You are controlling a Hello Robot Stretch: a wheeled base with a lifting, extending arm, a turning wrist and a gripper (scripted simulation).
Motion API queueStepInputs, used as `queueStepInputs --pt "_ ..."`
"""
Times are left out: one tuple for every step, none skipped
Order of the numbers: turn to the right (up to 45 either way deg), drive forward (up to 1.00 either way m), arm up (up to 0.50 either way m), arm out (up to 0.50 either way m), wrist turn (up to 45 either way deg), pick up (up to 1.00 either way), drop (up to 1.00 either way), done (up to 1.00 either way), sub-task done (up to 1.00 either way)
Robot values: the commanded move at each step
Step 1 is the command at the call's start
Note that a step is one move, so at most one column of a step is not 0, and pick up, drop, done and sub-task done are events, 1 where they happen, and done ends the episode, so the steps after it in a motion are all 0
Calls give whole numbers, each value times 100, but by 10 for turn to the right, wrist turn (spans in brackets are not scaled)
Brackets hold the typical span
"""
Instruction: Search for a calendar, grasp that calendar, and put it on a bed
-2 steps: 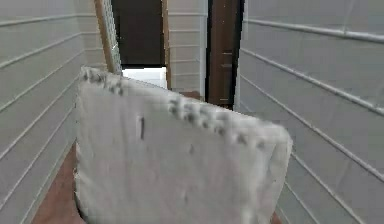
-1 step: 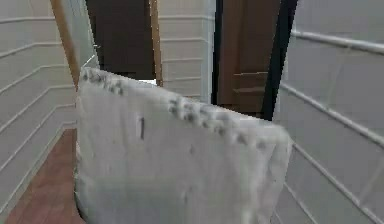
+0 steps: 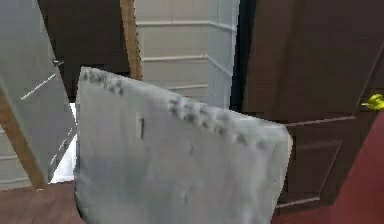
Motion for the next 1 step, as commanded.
queueStepInputs --pt "0 15 0 0 0 0 0 0 0"
